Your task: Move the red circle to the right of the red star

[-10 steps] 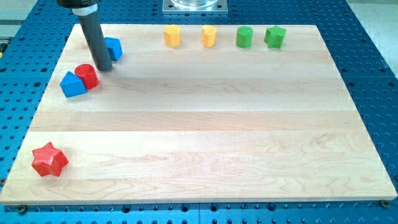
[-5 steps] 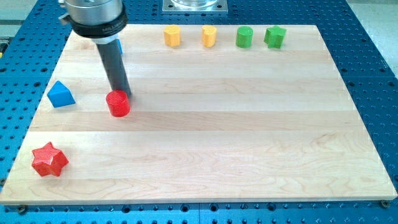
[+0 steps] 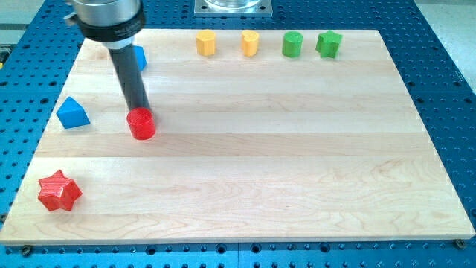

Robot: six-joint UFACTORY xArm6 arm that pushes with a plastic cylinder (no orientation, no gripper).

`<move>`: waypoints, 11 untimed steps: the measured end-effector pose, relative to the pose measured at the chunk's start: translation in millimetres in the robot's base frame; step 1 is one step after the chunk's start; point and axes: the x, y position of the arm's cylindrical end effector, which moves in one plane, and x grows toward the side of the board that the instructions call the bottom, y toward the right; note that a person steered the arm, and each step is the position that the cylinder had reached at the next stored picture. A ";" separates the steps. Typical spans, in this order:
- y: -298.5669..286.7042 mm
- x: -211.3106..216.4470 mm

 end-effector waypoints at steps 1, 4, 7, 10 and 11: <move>35.5 60.3; 70.7 68.7; 104.6 140.2; 44.5 183.1; 28.1 180.2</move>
